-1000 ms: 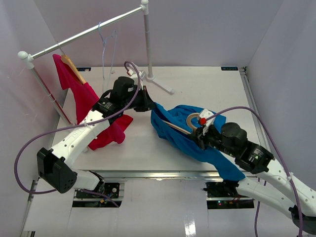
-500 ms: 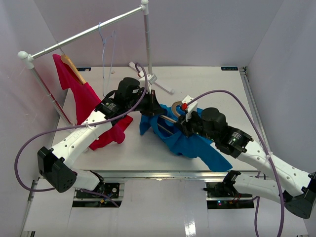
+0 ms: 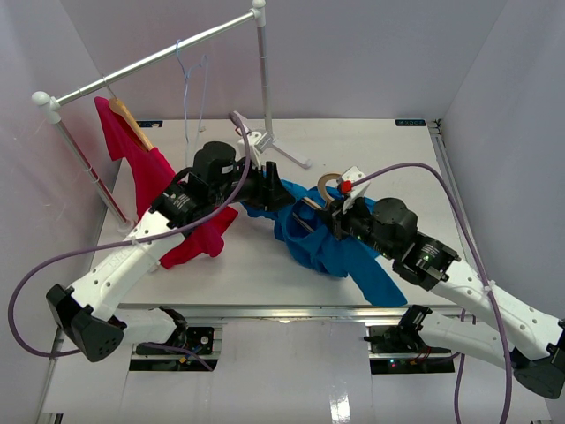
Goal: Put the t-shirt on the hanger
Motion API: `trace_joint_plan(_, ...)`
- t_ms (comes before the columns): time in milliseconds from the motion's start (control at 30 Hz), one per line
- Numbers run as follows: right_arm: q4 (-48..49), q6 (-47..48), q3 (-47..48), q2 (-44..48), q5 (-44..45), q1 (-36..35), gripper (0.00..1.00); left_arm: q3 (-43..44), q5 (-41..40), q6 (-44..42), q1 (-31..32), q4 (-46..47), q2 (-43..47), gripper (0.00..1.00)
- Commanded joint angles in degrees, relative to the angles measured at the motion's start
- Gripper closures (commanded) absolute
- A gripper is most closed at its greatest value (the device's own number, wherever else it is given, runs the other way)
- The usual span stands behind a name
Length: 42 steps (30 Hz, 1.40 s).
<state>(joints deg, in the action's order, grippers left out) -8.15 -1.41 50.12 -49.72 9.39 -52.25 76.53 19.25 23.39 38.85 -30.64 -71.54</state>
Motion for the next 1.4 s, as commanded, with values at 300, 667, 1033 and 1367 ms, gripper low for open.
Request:
trace_joint_plan(300,10.8,-3.2,-1.7,7.2,0.9,0.0,0.92,-12.5,2.2,4.7,0.2,7.3,7.4,0.39)
trace_joint_plan(667,11.8,-3.5,-2.4,6.9,2.5,0.0,0.92,-17.1,5.5,7.8,1.5,14.7,3.5,0.73)
trace_joint_plan(1033,13.3,-0.5,-2.0,9.2,12.5,0.0,0.92,-19.9,2.8,6.6,2.4,12.5,7.2,1.0)
trace_joint_plan(1367,3.8,1.1,-0.6,11.4,5.8,0.0,0.92,-12.5,0.8,-2.7,2.4,2.1,12.3,0.47)
